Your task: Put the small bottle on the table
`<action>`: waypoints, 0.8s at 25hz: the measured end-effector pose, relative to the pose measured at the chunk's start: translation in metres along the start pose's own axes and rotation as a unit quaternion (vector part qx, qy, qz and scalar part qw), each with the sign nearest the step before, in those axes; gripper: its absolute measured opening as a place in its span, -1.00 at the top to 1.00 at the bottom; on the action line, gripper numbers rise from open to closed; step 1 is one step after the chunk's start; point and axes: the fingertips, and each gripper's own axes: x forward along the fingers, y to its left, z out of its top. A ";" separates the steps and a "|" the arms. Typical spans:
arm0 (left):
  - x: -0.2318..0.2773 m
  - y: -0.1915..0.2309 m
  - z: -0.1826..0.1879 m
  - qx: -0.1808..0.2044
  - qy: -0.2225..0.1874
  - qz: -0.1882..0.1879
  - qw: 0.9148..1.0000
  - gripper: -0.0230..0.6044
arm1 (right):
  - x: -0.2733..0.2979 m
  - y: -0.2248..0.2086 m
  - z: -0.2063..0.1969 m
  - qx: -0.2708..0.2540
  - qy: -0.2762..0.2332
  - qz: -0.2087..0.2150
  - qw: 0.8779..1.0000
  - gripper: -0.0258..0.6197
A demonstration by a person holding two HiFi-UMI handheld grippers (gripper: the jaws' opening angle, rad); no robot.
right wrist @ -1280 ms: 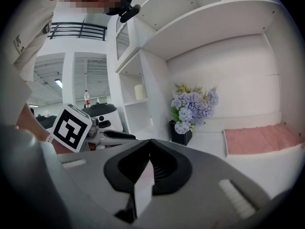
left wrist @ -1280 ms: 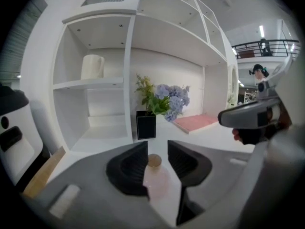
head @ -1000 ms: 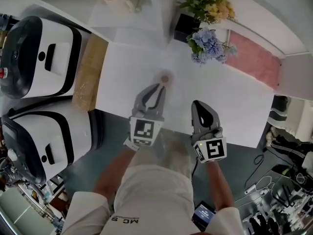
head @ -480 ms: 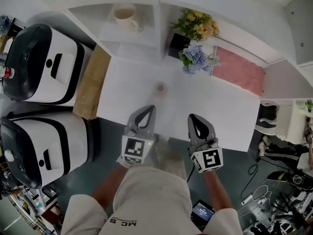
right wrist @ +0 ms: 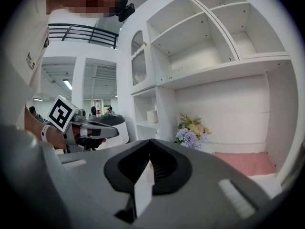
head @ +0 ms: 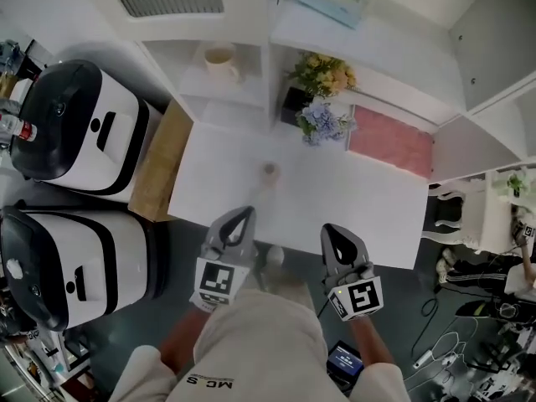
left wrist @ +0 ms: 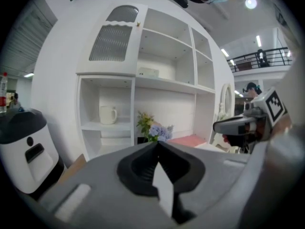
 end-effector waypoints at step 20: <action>-0.078 -0.040 0.049 -0.003 -0.037 0.015 0.999 0.93 | -0.078 0.021 0.048 0.014 -0.052 -0.030 0.998 0.92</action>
